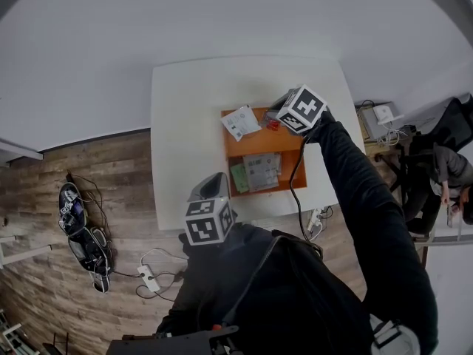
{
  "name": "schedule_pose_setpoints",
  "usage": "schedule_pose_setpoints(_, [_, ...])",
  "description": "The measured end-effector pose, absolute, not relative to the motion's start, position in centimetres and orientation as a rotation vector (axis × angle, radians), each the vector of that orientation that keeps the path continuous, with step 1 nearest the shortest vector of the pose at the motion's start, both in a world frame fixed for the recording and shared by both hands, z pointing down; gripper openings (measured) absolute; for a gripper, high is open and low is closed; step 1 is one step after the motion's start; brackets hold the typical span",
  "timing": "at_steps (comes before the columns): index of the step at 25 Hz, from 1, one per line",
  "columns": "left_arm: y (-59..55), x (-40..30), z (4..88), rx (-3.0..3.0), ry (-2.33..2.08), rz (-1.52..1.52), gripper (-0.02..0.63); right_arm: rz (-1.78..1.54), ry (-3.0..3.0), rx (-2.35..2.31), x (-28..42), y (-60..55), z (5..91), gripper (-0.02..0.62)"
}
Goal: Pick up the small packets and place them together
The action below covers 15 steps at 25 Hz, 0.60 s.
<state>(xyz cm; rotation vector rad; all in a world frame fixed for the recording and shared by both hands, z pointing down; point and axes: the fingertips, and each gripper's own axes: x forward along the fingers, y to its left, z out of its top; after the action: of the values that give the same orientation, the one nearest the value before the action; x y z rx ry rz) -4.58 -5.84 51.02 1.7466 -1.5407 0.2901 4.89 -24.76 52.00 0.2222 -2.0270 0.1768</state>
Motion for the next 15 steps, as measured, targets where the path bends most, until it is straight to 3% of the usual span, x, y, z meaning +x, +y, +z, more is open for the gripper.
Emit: schedule_pose_setpoints(15, [-6.5, -4.5, 51.2, 1.759, -1.526, 0.304, -0.002, 0.131, -1.983, 0.259, 5.6, -26.2, 52.9, 0.023])
